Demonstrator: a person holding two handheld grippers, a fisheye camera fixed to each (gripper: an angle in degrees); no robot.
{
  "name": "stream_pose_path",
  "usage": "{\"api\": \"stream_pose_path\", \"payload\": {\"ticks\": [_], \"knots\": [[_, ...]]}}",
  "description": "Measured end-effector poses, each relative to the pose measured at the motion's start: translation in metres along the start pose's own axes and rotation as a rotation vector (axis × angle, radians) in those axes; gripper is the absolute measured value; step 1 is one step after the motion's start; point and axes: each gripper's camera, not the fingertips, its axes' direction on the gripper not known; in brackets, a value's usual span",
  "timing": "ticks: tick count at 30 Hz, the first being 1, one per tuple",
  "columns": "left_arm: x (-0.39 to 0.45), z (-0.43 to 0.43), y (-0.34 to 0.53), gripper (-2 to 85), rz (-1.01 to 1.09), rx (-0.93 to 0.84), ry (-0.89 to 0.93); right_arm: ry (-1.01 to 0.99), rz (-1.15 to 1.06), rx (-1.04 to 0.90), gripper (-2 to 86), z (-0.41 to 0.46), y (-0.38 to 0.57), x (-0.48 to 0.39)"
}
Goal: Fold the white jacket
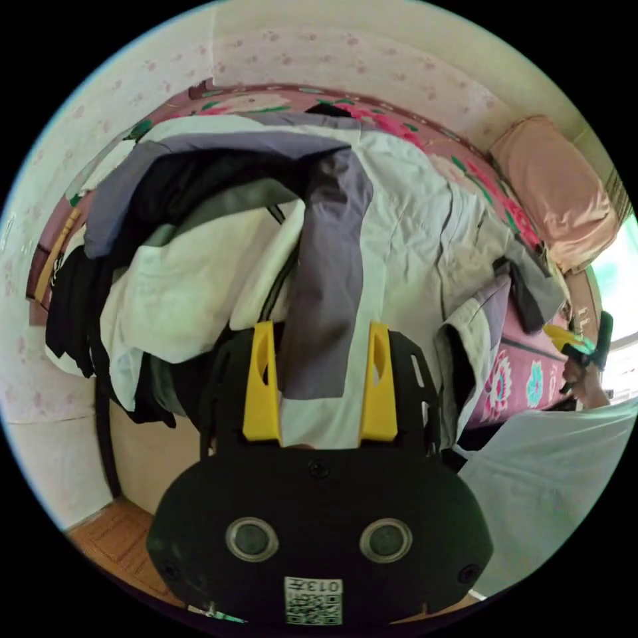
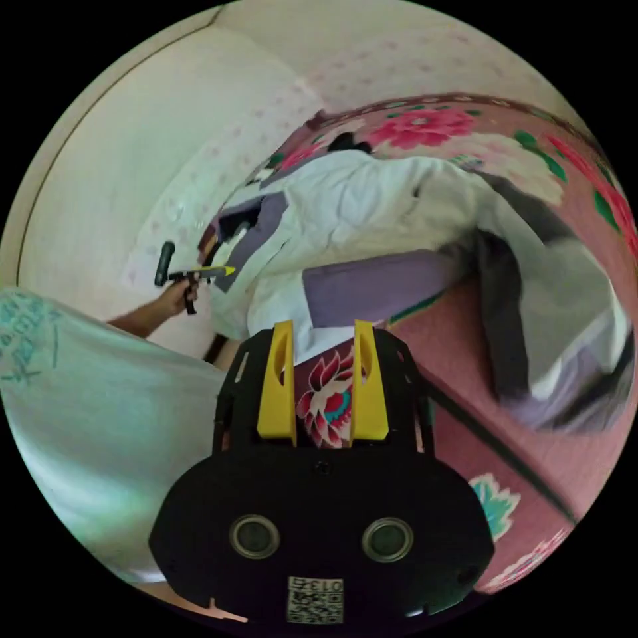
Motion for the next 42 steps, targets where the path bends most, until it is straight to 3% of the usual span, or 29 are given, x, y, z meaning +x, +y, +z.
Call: {"api": "stream_pose_path", "payload": {"ticks": [4,6,11,15,17,20,22,25,30,35,37,39,42], "knots": [[0.008,0.022,-0.014,16.3,-0.024,-0.073,0.02,0.114,-0.274,-0.103,13.5,0.053,-0.059,-0.06],[0.012,0.02,-0.024,10.9,0.001,-0.111,0.029,0.111,-0.379,-0.181,13.4,0.089,-0.088,-0.092],[0.014,-0.003,-0.024,4.1,0.058,0.027,0.155,0.172,-0.359,-0.292,15.7,0.155,-0.11,-0.132],[-0.014,0.044,-0.025,8.0,-0.062,-0.056,0.402,0.361,-0.477,-0.538,15.4,0.228,-0.066,-0.156],[-0.028,0.063,-0.03,7.7,-0.12,-0.093,0.491,0.391,-0.543,-0.449,9.3,0.223,-0.044,-0.165],[-0.03,0.071,-0.046,3.4,-0.056,-0.14,0.587,0.322,-0.311,-0.457,3.8,0.198,-0.037,-0.144],[-0.024,0.069,-0.059,1.9,0.019,-0.14,0.729,0.27,-0.128,-0.37,3.0,0.166,-0.025,-0.119],[0.0,0.047,-0.078,1.1,0.161,-0.043,0.891,0.195,0.092,-0.079,2.5,0.08,0.008,-0.08],[0.086,-0.016,-0.124,1.5,0.423,0.154,1.108,0.493,0.245,0.354,2.5,-0.115,0.073,-0.045],[0.225,-0.039,-0.138,5.1,0.755,0.107,1.262,0.795,0.424,0.631,4.0,-0.248,0.146,-0.013],[0.256,-0.018,-0.14,7.8,0.732,0.001,1.341,0.763,0.555,0.633,7.6,-0.268,0.179,0.023],[0.259,0.006,-0.136,10.1,0.634,-0.091,1.413,0.505,0.717,0.66,9.8,-0.284,0.241,0.063],[0.211,0.007,-0.124,10.8,0.58,0.002,1.195,0.491,0.712,0.755,11.5,-0.277,0.321,0.049]]}}
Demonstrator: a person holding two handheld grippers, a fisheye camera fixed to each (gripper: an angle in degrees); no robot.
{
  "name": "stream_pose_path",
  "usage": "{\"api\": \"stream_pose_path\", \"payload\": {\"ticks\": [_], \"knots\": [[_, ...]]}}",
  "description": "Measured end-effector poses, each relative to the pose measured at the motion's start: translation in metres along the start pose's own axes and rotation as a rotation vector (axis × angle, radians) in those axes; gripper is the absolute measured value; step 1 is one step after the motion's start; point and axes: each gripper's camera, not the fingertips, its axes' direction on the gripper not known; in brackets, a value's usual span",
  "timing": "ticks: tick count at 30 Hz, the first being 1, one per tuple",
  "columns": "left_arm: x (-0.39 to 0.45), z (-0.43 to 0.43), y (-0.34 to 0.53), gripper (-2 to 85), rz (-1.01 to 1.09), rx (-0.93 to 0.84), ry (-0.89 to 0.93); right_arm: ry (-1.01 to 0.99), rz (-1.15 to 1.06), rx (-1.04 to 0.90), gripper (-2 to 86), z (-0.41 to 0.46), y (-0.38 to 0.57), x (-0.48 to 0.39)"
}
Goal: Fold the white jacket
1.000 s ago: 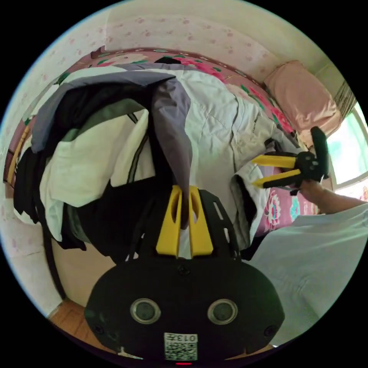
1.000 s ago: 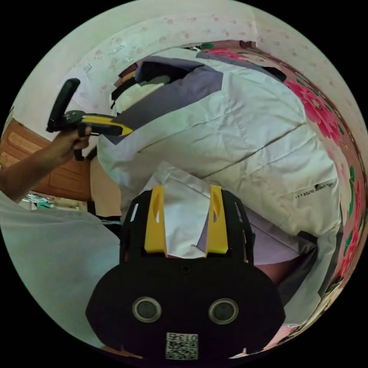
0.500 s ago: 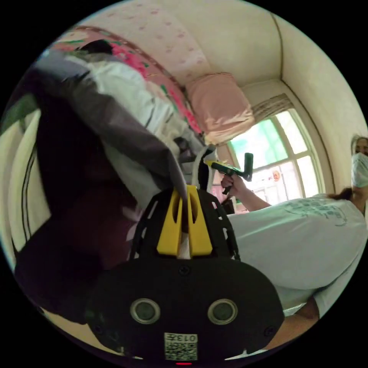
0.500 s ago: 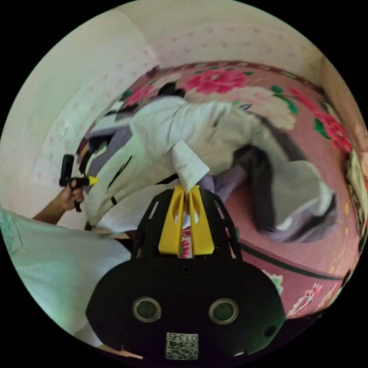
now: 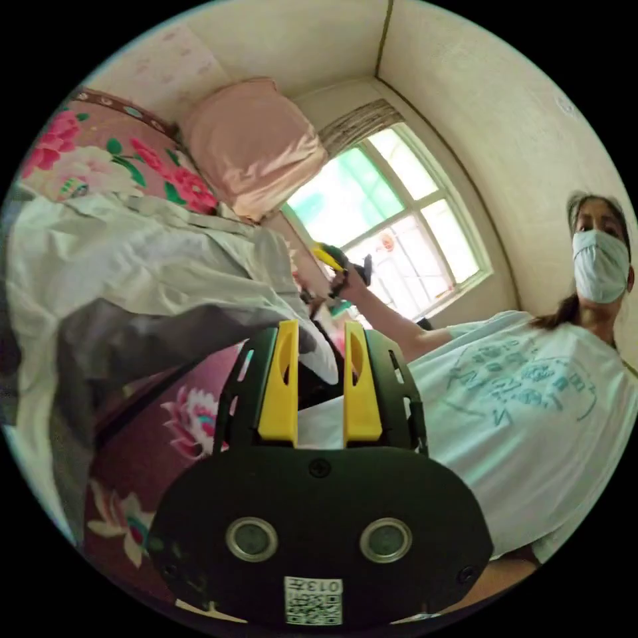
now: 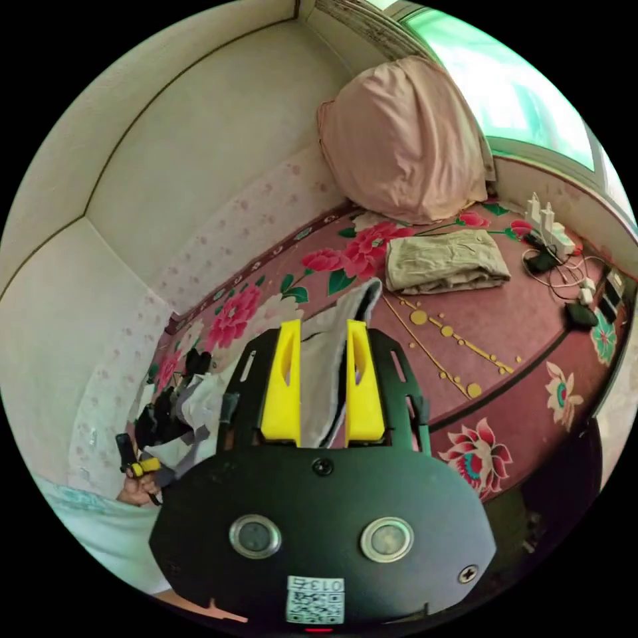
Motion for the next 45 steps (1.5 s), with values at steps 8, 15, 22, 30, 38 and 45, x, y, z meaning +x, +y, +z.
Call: {"api": "stream_pose_path", "payload": {"ticks": [8,15,22,30,38,45], "knots": [[-0.027,-0.133,0.051,18.9,-0.195,-0.005,-0.925,-0.011,0.024,-0.413,16.6,0.046,0.202,0.024],[-0.091,-0.105,-0.001,23.2,-0.17,-0.227,-0.99,0.041,-0.055,-0.723,16.7,0.128,0.276,0.007],[-0.162,-0.046,0.003,25.0,-0.235,-0.495,-0.849,0.142,0.023,-0.686,17.2,0.127,0.282,0.046],[-0.16,-0.035,0.046,24.2,-0.205,-0.492,-1.068,0.187,0.002,-0.767,13.9,0.164,0.303,0.033],[-0.183,-0.075,0.077,2.5,-0.474,-0.473,-0.627,-0.198,0.16,-0.683,2.8,0.159,0.278,0.09],[-0.145,-0.222,0.098,1.0,-0.224,0.509,0.291,-0.842,0.194,0.001,1.4,0.055,0.181,0.151]]}}
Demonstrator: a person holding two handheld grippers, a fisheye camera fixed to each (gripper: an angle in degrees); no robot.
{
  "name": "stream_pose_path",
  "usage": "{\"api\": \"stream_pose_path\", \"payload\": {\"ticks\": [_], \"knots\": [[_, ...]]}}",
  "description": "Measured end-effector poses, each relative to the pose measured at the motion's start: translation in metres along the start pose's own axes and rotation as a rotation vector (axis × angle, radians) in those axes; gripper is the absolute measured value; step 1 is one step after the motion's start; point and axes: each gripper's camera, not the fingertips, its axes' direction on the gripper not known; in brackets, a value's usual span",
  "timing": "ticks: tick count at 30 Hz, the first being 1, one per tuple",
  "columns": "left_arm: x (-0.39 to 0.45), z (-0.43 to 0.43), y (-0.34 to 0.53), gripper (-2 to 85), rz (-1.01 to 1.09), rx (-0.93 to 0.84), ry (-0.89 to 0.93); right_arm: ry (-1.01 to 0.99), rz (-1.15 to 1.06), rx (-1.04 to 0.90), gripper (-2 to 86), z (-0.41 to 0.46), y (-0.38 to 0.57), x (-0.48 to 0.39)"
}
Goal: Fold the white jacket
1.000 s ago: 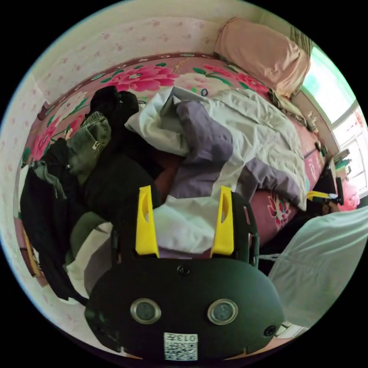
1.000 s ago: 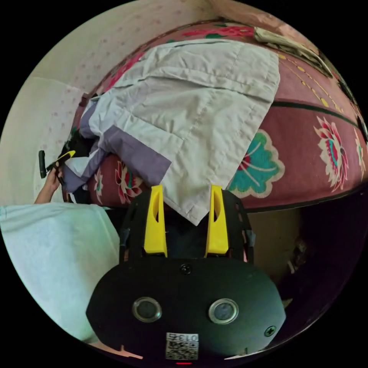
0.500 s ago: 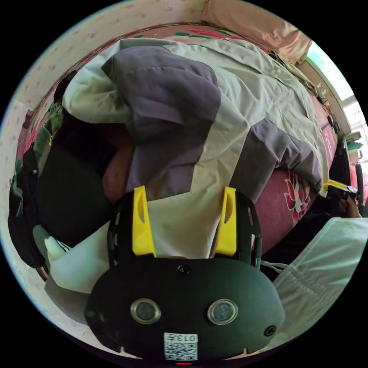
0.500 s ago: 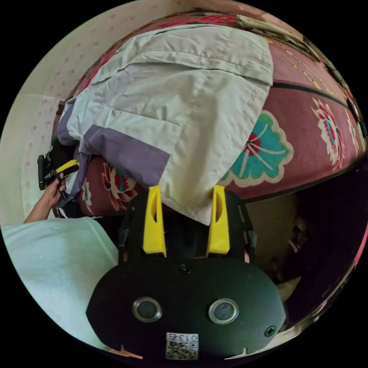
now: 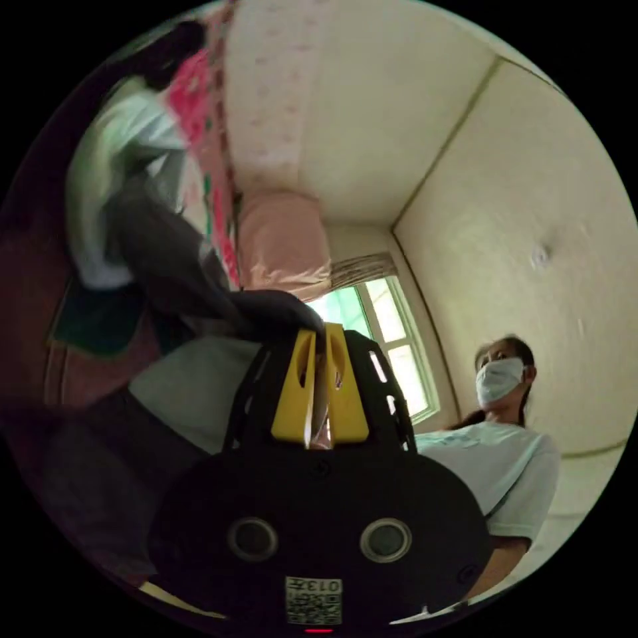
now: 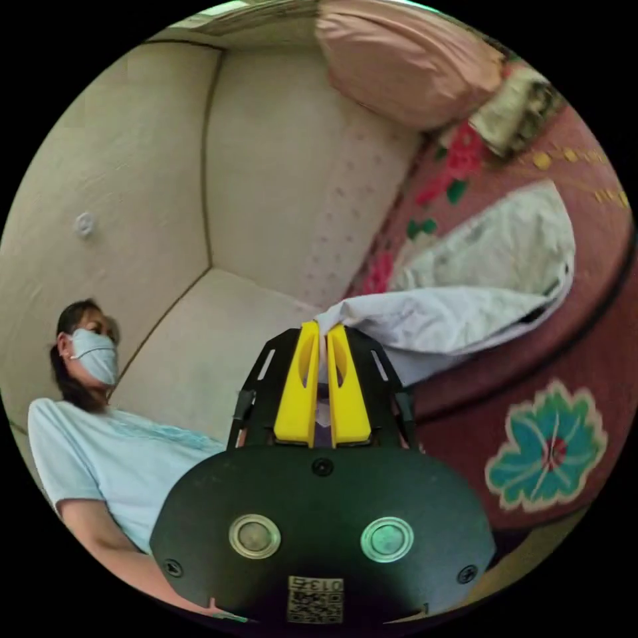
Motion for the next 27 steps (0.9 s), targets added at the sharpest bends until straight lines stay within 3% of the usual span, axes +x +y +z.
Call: {"api": "stream_pose_path", "payload": {"ticks": [6,12,18,27], "knots": [[0.189,0.018,-0.045,1.0,0.583,-0.141,-0.034,-0.247,-0.42,0.126,1.3,-0.033,-0.09,-0.118],[0.351,-0.002,-0.029,1.0,1.014,-0.02,0.061,-0.353,-0.832,0.221,1.2,-0.082,-0.126,-0.258],[0.444,-0.015,0.012,1.1,1.244,0.054,0.006,-0.343,-1.015,0.26,1.0,-0.131,-0.129,-0.339],[0.469,0.006,0.03,1.1,1.322,0.025,-0.009,-0.189,-1.159,0.351,0.8,-0.167,-0.123,-0.384]]}}
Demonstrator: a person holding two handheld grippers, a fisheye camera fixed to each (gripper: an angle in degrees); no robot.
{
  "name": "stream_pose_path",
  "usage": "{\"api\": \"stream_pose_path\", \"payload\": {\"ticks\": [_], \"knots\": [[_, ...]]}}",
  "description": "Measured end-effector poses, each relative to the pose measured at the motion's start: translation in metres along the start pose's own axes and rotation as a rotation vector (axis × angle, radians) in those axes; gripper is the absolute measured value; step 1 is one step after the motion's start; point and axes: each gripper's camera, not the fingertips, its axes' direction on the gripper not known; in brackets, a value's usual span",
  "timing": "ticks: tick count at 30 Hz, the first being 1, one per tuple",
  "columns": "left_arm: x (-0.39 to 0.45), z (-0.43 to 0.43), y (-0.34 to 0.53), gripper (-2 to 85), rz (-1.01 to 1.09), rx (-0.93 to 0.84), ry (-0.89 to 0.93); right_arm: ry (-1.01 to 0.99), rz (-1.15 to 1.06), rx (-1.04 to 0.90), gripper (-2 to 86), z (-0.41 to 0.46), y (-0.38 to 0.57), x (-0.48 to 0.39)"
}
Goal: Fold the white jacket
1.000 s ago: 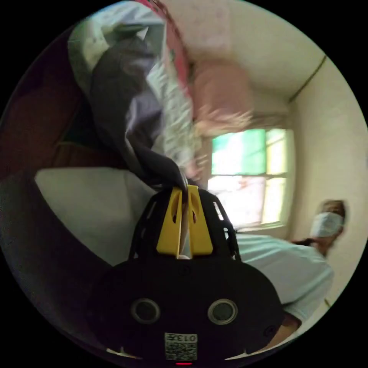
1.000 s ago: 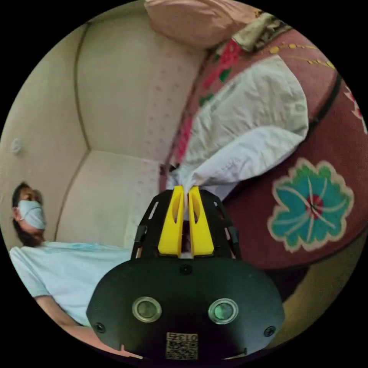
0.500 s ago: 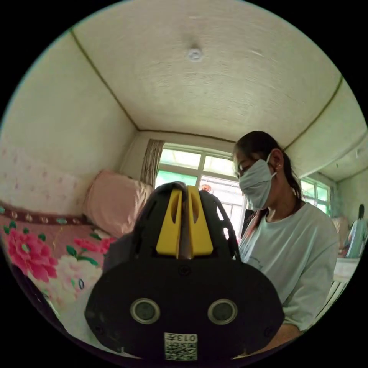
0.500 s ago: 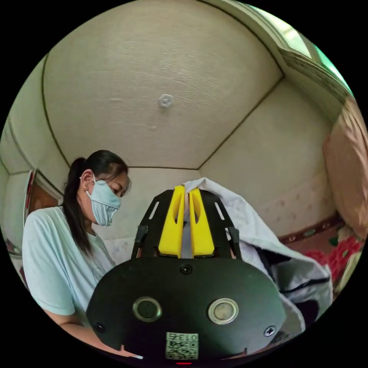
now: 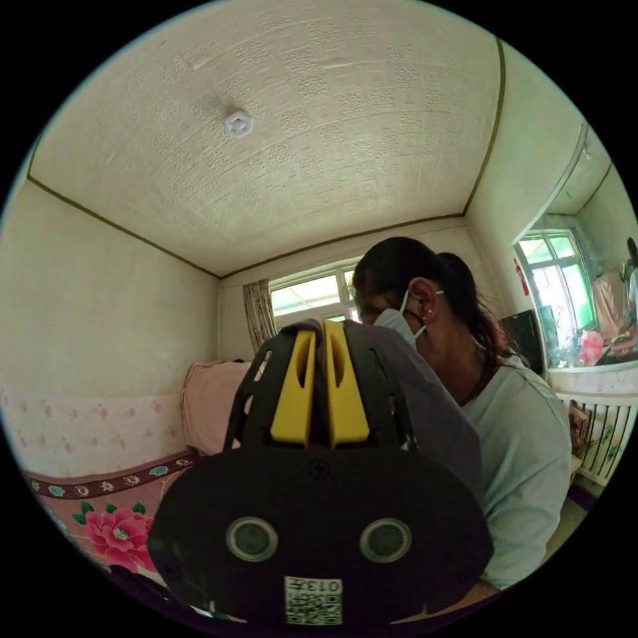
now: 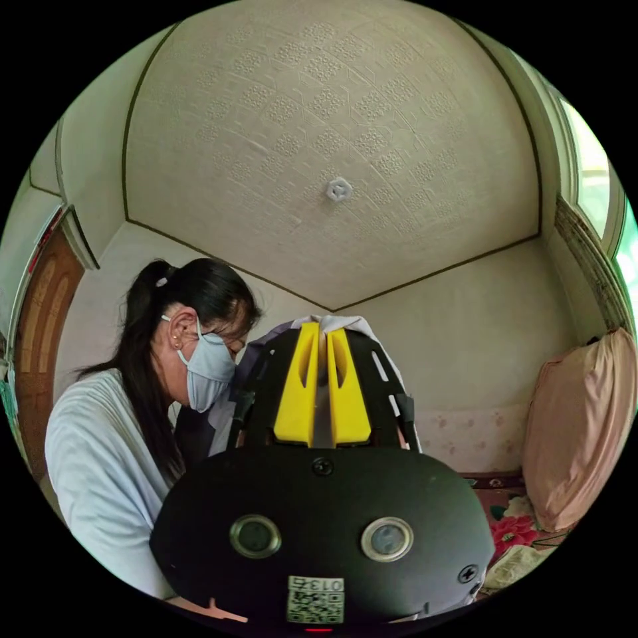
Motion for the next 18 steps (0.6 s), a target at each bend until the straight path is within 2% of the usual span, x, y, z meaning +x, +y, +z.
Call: {"api": "stream_pose_path", "payload": {"ticks": [7,10,13,15,16,17,18], "knots": [[-0.086,0.058,0.035,1.4,-0.205,-0.049,-0.031,0.091,0.024,-0.068,1.1,0.04,0.019,0.056],[-0.168,0.104,0.072,1.9,-0.331,-0.118,-0.094,0.148,0.08,-0.17,1.5,0.091,0.044,0.12],[-0.29,0.171,0.151,3.0,-0.539,-0.288,-0.215,0.248,0.142,-0.36,2.3,0.169,0.1,0.218],[-0.382,0.195,0.254,6.5,-0.912,-0.369,-0.27,0.246,0.381,-0.59,4.3,0.232,0.185,0.328],[-0.393,0.195,0.275,8.3,-0.967,-0.361,-0.291,0.213,0.475,-0.63,5.0,0.241,0.21,0.354],[-0.398,0.189,0.303,10.5,-1.022,-0.345,-0.371,0.148,0.662,-0.661,6.8,0.246,0.256,0.391],[-0.389,0.181,0.319,11.6,-0.977,-0.283,-0.435,0.149,0.753,-0.648,8.8,0.24,0.288,0.404]]}}
